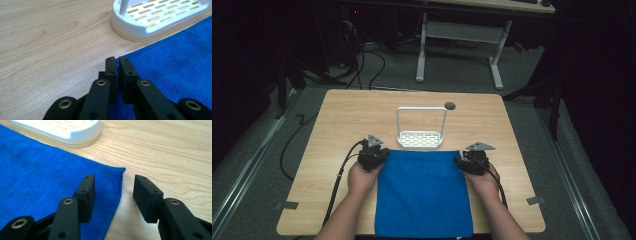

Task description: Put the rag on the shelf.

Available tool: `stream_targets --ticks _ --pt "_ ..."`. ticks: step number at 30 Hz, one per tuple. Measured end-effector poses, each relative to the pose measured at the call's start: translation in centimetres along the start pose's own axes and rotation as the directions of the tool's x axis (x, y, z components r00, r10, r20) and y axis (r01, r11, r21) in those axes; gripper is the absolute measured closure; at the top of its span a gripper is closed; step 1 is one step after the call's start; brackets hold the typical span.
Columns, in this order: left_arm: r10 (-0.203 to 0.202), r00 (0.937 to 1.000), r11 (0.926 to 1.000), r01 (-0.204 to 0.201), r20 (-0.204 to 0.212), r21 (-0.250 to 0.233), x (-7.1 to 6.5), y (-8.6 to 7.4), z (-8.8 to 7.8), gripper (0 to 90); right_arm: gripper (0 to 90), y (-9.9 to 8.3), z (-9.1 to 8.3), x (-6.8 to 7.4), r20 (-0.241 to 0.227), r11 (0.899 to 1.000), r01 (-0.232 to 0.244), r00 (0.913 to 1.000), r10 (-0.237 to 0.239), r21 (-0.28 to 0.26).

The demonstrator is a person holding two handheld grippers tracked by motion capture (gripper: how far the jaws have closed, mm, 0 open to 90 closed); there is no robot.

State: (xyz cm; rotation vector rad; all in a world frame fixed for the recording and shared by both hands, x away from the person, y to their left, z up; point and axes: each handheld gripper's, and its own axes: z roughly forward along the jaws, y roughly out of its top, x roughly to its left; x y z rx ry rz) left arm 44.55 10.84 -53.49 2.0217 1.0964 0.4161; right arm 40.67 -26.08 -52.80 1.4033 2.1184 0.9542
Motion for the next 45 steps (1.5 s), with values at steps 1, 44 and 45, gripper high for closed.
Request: stream_targets --ticks 1,44,45 --pt "-0.003 1.0000 1.0000 0.003 0.002 0.000 0.0 0.0 0.0 85.9 52.6 0.1 0.3 -0.2 -0.004 1.000 -0.016 0.9999 0.016 0.003" --pt "-0.049 0.9898 0.9709 0.079 0.133 -0.226 -0.5 -1.2 -3.8 87.8 88.9 0.2 -4.8 3.3 -0.063 0.973 0.056 0.9955 -0.072 -0.226" --pt "-0.048 0.9903 0.9668 0.079 0.130 -0.243 -0.5 -1.0 -4.2 87.8 88.9 0.3 -5.1 3.3 -0.064 0.970 0.056 0.9953 -0.073 -0.238"
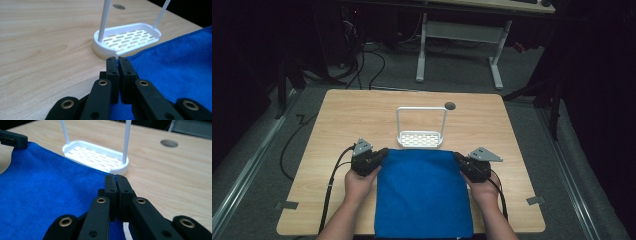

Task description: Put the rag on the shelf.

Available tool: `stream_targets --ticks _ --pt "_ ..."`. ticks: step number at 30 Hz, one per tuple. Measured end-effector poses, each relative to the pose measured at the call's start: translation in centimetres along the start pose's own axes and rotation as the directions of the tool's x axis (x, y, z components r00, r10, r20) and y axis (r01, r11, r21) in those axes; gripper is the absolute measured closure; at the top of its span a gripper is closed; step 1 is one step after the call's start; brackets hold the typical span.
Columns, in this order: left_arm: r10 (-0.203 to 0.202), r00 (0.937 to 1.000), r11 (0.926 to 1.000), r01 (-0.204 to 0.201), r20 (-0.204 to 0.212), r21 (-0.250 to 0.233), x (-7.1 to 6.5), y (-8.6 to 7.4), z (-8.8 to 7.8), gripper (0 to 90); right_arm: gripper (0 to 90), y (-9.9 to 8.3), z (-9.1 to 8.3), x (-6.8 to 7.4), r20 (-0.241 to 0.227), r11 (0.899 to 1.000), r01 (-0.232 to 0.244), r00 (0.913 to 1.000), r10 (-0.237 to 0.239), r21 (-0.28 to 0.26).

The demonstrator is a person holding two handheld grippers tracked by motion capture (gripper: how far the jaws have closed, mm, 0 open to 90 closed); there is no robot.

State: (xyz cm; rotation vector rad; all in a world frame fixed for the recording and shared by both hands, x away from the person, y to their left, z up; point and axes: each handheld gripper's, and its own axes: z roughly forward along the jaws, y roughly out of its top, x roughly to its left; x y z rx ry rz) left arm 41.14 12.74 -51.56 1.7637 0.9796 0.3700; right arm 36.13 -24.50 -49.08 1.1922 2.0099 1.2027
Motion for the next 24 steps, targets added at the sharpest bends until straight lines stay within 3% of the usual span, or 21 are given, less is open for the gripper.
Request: stream_targets --ticks 4,12,24 --pt "-0.020 0.9998 0.9967 0.020 0.006 -0.078 -0.2 0.9 -1.6 87.8 88.9 0.7 -1.1 0.1 0.002 0.999 0.008 1.0000 -0.008 -0.050" --pt "-0.004 1.0000 0.9854 0.005 0.008 -0.170 -1.0 2.4 -4.1 87.7 88.9 2.1 -3.4 0.2 0.006 0.991 0.012 0.9999 -0.011 -0.136" --pt "0.047 0.9987 0.9690 -0.042 0.017 -0.243 -3.1 4.2 -6.5 87.7 88.9 3.7 -6.2 0.9 0.003 0.973 0.036 0.9993 -0.036 -0.230"
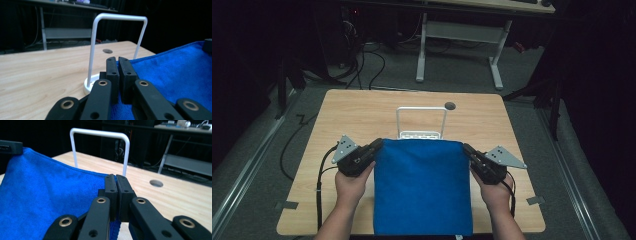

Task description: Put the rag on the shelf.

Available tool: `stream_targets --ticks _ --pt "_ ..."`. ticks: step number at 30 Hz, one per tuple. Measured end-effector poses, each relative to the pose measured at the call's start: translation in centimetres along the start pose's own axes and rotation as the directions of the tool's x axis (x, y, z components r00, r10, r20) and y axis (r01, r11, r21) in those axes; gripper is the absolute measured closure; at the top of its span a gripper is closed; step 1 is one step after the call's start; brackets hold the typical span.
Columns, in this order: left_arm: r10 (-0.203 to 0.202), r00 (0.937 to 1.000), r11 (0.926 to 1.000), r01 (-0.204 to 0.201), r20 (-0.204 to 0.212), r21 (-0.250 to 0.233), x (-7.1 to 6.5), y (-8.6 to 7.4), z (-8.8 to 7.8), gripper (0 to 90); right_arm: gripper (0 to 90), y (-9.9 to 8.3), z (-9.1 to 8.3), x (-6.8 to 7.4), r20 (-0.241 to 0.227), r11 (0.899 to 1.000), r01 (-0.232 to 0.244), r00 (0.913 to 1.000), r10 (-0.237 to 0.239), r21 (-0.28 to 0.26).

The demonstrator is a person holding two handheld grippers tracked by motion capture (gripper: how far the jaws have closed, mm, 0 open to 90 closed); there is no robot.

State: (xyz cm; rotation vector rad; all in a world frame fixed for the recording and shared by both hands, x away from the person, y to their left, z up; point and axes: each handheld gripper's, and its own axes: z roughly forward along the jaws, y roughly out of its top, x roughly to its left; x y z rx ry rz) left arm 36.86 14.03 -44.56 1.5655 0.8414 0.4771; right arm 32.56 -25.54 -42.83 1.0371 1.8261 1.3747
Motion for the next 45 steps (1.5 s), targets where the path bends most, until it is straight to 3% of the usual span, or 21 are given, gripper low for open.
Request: stream_targets --ticks 16,24,37,45 --pt "0.038 0.9991 0.9937 -0.036 0.018 -0.106 -1.8 2.5 -2.2 87.7 88.9 3.0 -3.0 1.0 0.000 0.991 0.031 0.9995 -0.031 -0.131" --pt "0.081 0.9965 0.9845 -0.077 0.021 -0.158 -3.0 4.1 -2.7 87.9 88.9 4.3 -4.0 1.4 0.001 0.982 0.047 0.9989 -0.048 -0.184" --pt "0.168 0.9855 0.9686 -0.169 -0.021 -0.182 -2.9 8.4 -1.2 88.0 88.9 7.3 -3.4 0.2 0.006 0.975 0.060 0.9982 -0.060 -0.213" --pt "0.184 0.9817 0.9689 -0.189 -0.051 -0.160 -1.6 10.1 0.2 88.0 89.0 8.4 -1.9 -1.0 0.009 0.978 0.044 0.9990 -0.043 -0.204"
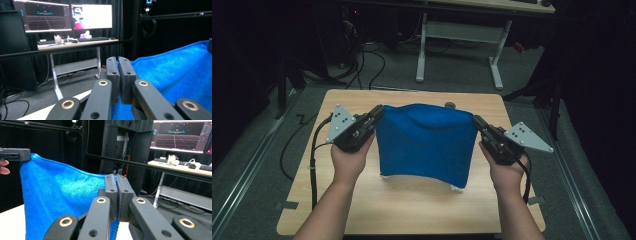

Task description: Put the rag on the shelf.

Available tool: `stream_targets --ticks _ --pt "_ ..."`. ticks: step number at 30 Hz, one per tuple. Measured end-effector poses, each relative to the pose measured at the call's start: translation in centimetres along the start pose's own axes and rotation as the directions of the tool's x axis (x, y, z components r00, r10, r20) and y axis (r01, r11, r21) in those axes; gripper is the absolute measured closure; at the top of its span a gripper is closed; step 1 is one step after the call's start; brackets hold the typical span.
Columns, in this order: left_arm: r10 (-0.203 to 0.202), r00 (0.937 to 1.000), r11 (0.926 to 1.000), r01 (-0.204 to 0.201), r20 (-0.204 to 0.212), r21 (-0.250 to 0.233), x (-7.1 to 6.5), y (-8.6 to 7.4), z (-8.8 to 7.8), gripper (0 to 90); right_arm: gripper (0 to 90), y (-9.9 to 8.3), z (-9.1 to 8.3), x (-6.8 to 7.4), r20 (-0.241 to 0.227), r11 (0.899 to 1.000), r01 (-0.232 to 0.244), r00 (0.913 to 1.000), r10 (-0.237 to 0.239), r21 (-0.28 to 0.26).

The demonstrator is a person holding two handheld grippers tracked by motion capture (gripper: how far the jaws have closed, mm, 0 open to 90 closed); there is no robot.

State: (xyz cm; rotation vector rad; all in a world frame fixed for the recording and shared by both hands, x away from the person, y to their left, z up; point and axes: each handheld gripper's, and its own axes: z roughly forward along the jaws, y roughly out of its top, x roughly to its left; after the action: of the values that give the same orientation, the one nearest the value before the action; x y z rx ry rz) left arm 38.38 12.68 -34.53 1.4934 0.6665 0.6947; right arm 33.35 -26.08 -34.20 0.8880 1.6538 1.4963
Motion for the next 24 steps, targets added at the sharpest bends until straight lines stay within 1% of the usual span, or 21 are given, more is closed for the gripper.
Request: stream_targets --ticks 5,6,9,10,12,13,16,18,20,21,24 --pt "0.011 0.9998 0.9998 -0.011 -0.017 0.014 1.0 0.6 1.2 88.1 89.0 0.7 1.1 -1.0 0.012 1.000 -0.021 0.9997 0.021 -0.002" --pt "0.018 0.9995 0.9997 -0.018 -0.024 0.018 1.1 0.7 1.4 88.1 89.1 0.9 1.3 -1.2 0.017 1.000 -0.019 0.9997 0.019 -0.002" --pt "0.019 0.9993 0.9993 -0.018 -0.032 0.034 1.9 0.9 2.2 88.1 89.1 1.4 2.0 -1.6 0.028 1.000 -0.012 0.9995 0.012 0.005" --pt "0.016 0.9992 0.9993 -0.015 -0.035 0.034 2.1 0.9 2.4 88.1 89.1 1.5 2.2 -1.7 0.028 1.000 -0.013 0.9995 0.013 0.004" --pt "0.026 0.9984 0.9987 -0.024 -0.050 0.045 2.7 0.7 3.1 88.1 89.1 1.7 2.8 -1.8 0.033 1.000 -0.013 0.9994 0.012 0.008" --pt "0.022 0.9982 0.9987 -0.019 -0.055 0.046 2.9 0.7 3.4 88.1 89.1 1.7 3.1 -1.9 0.035 1.000 -0.010 0.9993 0.010 0.007" --pt "0.020 0.9972 0.9976 -0.016 -0.072 0.067 3.6 0.4 4.3 88.1 89.1 1.8 3.8 -2.1 0.041 1.000 -0.020 0.9990 0.019 0.012" --pt "0.027 0.9961 0.9963 -0.020 -0.084 0.083 4.1 0.3 4.8 88.1 89.1 1.8 4.4 -2.4 0.046 1.000 -0.019 0.9988 0.018 0.016" --pt "0.028 0.9952 0.9952 -0.019 -0.094 0.096 4.6 0.3 5.3 88.0 89.1 1.8 5.0 -2.8 0.055 0.999 -0.029 0.9981 0.027 0.024" --pt "0.029 0.9948 0.9954 -0.020 -0.097 0.093 4.8 0.3 5.5 88.1 89.2 1.8 5.3 -3.0 0.060 0.999 -0.033 0.9977 0.032 0.024" --pt "0.034 0.9939 0.9929 -0.021 -0.105 0.117 5.1 0.3 6.6 88.1 89.1 1.8 6.5 -3.6 0.077 0.998 -0.038 0.9964 0.035 0.047"
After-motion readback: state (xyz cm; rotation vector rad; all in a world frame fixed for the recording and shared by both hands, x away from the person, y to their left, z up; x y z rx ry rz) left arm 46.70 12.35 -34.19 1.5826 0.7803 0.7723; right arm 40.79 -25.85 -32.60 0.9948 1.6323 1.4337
